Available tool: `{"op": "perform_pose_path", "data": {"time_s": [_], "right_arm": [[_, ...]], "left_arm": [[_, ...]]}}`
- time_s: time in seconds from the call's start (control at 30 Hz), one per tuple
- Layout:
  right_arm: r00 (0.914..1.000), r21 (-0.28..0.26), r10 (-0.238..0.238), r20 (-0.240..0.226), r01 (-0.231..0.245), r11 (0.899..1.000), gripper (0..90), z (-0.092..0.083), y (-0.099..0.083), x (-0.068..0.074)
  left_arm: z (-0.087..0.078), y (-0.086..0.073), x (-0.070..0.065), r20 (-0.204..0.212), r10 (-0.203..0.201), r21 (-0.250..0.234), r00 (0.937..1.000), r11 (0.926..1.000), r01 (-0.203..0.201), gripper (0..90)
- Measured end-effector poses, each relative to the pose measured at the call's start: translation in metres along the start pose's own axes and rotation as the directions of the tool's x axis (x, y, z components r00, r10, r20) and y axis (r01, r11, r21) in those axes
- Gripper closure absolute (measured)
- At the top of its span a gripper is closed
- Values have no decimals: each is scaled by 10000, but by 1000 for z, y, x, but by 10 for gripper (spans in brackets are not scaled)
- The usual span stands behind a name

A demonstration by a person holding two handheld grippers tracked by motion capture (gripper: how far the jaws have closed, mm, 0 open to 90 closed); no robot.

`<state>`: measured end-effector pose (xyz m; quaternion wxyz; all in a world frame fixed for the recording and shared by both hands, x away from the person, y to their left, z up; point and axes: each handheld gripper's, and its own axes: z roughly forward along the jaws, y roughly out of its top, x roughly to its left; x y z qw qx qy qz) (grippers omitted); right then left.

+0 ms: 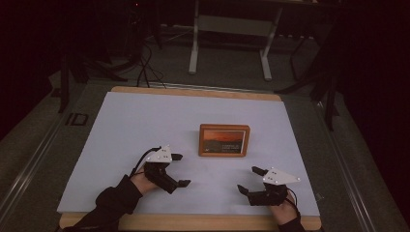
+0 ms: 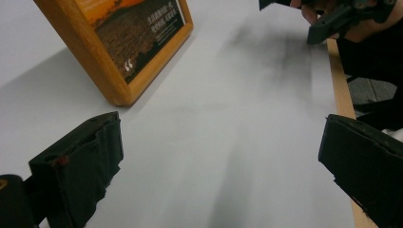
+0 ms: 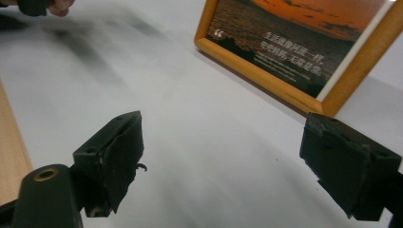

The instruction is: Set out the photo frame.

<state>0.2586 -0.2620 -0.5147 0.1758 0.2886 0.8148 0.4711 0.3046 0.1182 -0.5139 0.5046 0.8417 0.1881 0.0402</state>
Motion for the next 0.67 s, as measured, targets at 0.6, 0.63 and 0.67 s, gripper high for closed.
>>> {"op": "perform_pose_path", "data": {"time_s": [0.6, 0.63, 0.67], "right_arm": [[9998, 126, 149, 150, -151, 9998, 144, 3, -3, -4], [9998, 136, 131, 152, -133, 9998, 144, 3, -3, -5], [9998, 151, 96, 184, -99, 9998, 144, 3, -3, -5]], "left_arm": [[-1, 1, 0, -20, 60, -8, 10000, 10000, -60, 15], [-1, 1, 0, -27, 59, 9, 10000, 10000, -59, 15], [-1, 1, 0, -29, 59, 1, 10000, 10000, -59, 15]]}}
